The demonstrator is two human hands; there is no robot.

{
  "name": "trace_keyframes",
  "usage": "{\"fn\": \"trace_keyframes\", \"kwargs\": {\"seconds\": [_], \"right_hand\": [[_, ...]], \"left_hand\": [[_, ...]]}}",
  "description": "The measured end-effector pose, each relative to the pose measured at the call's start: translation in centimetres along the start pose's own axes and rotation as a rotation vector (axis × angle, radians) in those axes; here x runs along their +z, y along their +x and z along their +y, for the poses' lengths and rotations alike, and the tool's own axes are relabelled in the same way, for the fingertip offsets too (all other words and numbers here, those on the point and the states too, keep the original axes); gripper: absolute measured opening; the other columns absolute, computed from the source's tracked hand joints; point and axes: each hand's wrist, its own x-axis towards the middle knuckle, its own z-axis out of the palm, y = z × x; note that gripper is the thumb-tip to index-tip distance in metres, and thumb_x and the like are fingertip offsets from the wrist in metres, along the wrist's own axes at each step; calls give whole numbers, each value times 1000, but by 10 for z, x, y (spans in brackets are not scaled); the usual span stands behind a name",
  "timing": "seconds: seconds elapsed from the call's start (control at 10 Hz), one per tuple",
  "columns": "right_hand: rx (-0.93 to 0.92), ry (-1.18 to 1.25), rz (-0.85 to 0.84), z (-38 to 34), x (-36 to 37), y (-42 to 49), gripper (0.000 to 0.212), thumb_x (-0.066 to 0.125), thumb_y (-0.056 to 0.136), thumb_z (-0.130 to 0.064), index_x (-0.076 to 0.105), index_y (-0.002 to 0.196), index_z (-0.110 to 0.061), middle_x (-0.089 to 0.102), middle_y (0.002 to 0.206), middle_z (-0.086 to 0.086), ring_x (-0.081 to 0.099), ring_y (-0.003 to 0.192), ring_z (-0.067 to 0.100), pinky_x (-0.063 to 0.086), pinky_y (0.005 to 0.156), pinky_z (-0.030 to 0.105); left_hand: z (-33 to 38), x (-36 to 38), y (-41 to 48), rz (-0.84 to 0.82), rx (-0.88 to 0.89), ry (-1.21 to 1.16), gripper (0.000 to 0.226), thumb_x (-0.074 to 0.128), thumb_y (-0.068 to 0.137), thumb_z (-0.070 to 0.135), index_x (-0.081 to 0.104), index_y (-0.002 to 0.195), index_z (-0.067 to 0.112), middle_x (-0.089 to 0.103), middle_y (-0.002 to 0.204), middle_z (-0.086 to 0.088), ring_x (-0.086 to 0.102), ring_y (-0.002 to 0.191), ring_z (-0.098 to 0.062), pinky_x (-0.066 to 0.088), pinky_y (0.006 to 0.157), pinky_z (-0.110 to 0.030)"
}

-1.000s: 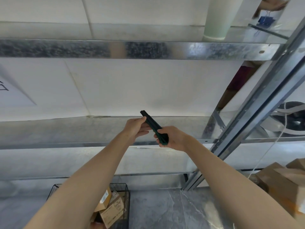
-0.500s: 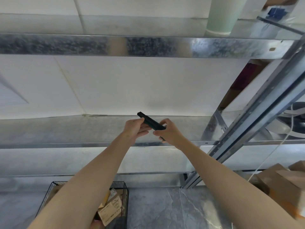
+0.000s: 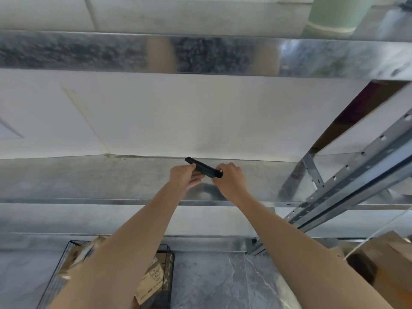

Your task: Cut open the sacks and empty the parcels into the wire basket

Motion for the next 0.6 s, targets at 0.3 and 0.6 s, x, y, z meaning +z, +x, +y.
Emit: {"fn": "trace_keyframes", "kwargs": {"seconds": [0.3, 0.6], "right_hand": [[26, -67, -39, 8, 18, 11, 25, 60, 89, -21, 64, 113, -14, 55, 112, 7, 51, 105, 27, 43, 74, 31], [44, 18, -150, 12, 5, 7, 38, 61, 88, -15, 54, 125, -6, 56, 122, 12, 55, 108, 29, 46, 84, 33]], "left_hand": [[0, -10, 5, 26, -60, 33, 21, 54, 93, 4, 60, 109, -10, 66, 93, -19, 65, 92, -29, 53, 82, -34], [4, -17, -12, 69, -35, 91, 16, 48, 96, 10, 59, 95, -1, 65, 89, -14, 65, 87, -25, 51, 84, -36]]}}
